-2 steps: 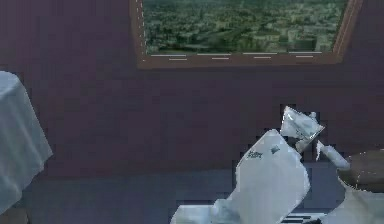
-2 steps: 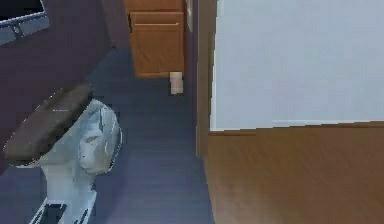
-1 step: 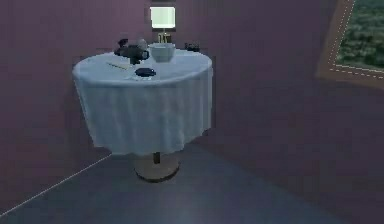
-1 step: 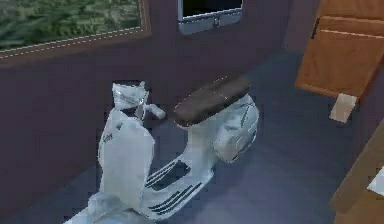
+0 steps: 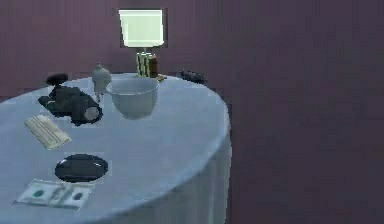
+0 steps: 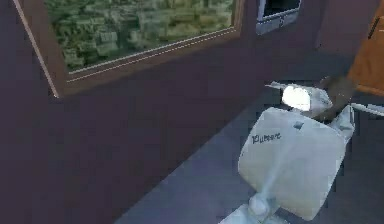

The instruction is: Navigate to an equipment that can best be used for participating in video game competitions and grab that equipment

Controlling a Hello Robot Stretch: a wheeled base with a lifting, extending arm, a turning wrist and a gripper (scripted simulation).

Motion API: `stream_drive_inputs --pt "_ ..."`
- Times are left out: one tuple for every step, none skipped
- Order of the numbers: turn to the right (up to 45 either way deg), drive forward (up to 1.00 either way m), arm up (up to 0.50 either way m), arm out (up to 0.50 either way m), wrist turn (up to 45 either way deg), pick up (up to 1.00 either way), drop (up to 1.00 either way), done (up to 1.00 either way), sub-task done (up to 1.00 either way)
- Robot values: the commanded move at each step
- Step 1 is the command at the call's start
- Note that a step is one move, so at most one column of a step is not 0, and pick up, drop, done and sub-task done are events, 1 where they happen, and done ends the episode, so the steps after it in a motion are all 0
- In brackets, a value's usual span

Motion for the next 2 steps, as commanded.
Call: stream_drive_inputs --pt "-45.0 0.0 0.0 0.0 0.0 0.0 0.0 0.0 0.0" --pt "-42.0 0.0 0.0 0.0 0.0 0.0 0.0 0.0 0.0"
